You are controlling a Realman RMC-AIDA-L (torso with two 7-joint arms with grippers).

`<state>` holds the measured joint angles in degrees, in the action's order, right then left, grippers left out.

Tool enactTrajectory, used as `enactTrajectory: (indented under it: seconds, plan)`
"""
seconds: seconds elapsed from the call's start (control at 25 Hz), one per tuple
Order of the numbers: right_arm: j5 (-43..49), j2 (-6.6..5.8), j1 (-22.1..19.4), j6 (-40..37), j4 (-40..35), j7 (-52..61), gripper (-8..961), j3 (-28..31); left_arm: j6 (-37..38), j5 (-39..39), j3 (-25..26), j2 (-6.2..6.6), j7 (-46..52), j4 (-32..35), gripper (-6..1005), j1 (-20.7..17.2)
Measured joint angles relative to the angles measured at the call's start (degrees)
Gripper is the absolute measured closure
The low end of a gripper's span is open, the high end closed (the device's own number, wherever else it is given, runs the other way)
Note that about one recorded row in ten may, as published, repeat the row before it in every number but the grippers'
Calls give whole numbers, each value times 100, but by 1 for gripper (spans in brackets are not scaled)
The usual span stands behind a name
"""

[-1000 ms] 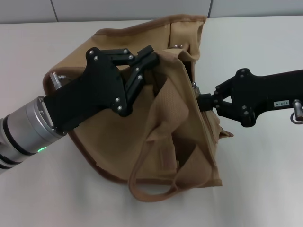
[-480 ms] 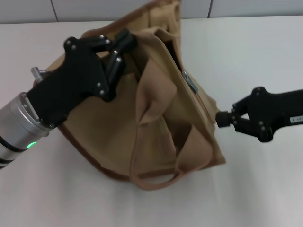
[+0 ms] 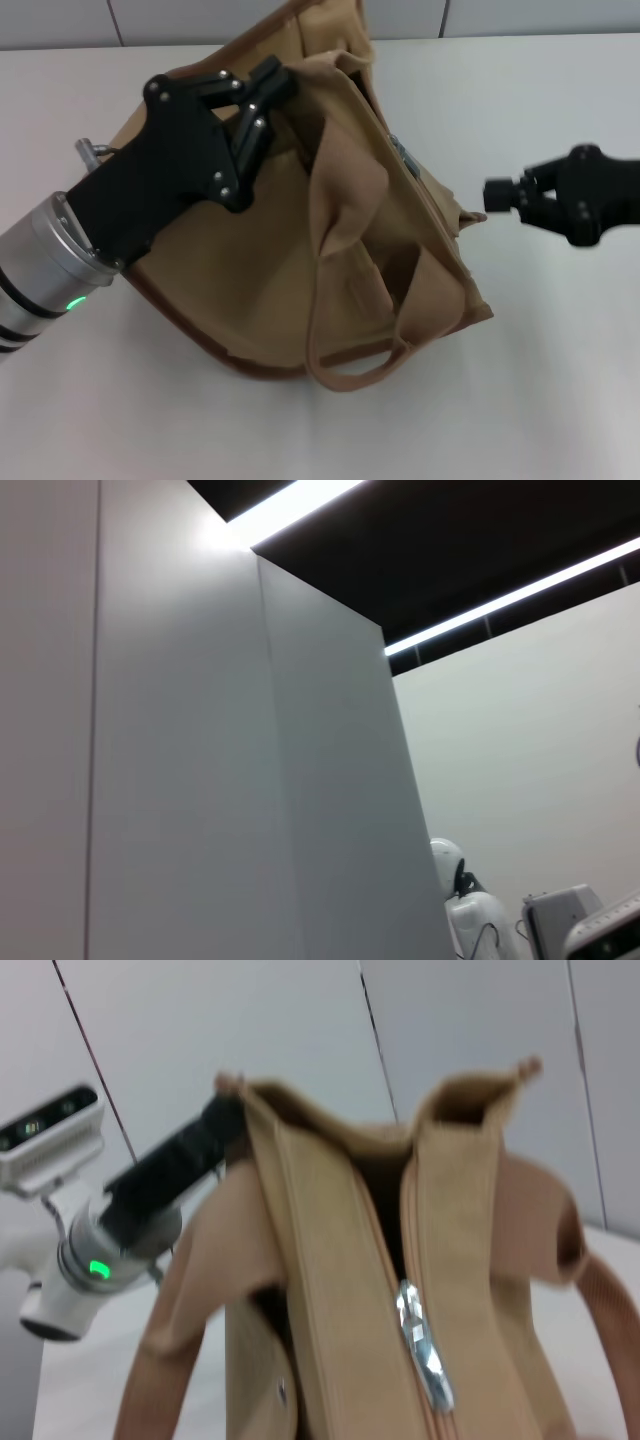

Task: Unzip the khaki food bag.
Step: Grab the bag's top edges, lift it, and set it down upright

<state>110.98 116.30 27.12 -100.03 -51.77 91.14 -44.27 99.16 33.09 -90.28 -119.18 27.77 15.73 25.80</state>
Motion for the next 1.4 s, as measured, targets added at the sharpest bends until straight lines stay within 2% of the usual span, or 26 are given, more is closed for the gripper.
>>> enactTrajectory:
  seconds: [0.4,0.48,1.0,1.4]
  plan:
    - [13,93,574,110,103,3,842,39,-35,-43,-206,0,-11,0,969,56]
    - [18,99,634,144,109,-2,630,35,-47,-44,-208,0,-8,0,969,57]
    - [62,129,827,510,390,-10,631,-629,-84,-36,-210,0,0,41,968,73]
    - [65,231,929,676,498,-22,659,-917,-84,4,-213,1,-28,40,968,83]
